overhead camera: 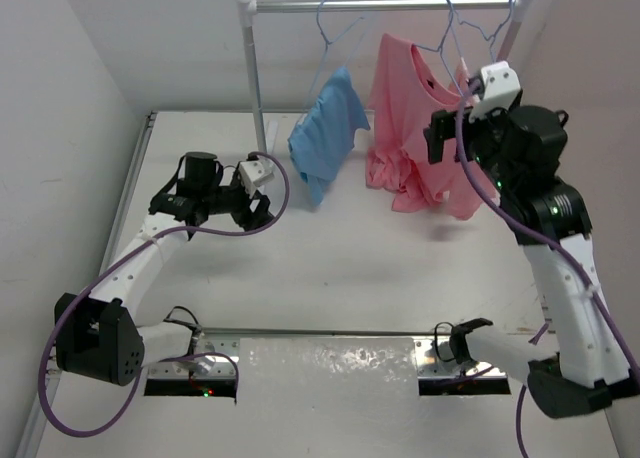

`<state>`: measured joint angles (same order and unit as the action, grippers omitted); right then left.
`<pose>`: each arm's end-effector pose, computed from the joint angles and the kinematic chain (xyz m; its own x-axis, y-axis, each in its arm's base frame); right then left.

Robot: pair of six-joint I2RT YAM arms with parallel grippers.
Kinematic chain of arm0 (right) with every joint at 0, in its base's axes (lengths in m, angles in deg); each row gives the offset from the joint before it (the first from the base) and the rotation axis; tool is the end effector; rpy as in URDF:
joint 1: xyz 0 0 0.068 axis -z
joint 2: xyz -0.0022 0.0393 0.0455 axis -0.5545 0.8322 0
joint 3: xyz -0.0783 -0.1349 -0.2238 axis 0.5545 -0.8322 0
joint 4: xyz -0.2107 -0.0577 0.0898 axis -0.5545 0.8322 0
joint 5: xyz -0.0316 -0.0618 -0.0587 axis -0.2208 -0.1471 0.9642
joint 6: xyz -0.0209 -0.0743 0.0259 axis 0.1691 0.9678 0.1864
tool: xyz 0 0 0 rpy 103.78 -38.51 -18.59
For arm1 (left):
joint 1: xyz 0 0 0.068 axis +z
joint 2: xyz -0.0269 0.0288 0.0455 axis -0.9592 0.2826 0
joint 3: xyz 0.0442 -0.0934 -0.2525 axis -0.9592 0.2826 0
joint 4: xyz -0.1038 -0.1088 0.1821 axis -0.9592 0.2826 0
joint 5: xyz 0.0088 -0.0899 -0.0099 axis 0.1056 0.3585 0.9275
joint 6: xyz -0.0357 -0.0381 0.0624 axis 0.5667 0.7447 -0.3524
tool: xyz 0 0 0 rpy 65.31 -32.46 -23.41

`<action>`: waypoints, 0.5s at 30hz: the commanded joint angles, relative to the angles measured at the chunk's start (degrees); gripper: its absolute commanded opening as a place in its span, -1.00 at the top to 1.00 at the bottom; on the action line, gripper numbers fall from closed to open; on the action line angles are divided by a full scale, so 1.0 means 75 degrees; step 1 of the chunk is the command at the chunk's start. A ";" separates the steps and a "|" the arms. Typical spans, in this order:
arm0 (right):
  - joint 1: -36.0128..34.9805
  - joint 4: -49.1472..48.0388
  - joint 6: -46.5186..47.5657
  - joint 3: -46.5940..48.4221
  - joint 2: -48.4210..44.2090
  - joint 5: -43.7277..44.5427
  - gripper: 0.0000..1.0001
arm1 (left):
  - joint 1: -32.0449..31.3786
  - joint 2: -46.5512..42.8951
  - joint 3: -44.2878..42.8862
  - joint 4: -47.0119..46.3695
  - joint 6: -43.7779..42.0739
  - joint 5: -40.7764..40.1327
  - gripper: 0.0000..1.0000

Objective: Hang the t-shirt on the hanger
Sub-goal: Place the hanger at the clothesline, then reset both arms

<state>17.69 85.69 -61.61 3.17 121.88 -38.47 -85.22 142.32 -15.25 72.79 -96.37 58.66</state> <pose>0.2181 0.0537 0.4667 -0.1503 -0.0456 -0.9876 -0.1597 0.9869 -0.0213 0.2344 -0.0937 0.2716 -0.2002 0.4805 -0.8539 0.8763 0.4777 0.0634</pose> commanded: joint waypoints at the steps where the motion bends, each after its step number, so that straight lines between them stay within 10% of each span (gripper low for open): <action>1: -0.0048 -0.0529 -0.0627 -0.0965 -0.1004 -0.1315 -0.98 | 0.0052 -0.0158 -0.0065 -0.0546 0.0440 -0.0340 -0.36; 10: -0.0095 -0.3717 -0.2466 -0.4759 -0.2684 -0.5522 -0.98 | 0.0040 -0.0181 0.0087 -0.0908 0.0744 -0.0714 -0.36; 15: -0.0235 -0.3204 -0.2351 -0.6345 -0.2614 -0.4542 -0.98 | 0.0052 -0.0204 0.0122 -0.0910 0.0828 -0.1265 -0.36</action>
<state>16.40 63.20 -76.76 -39.36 101.22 -72.44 -85.22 142.29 -14.53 68.35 -91.60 52.04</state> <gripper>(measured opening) 0.986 0.681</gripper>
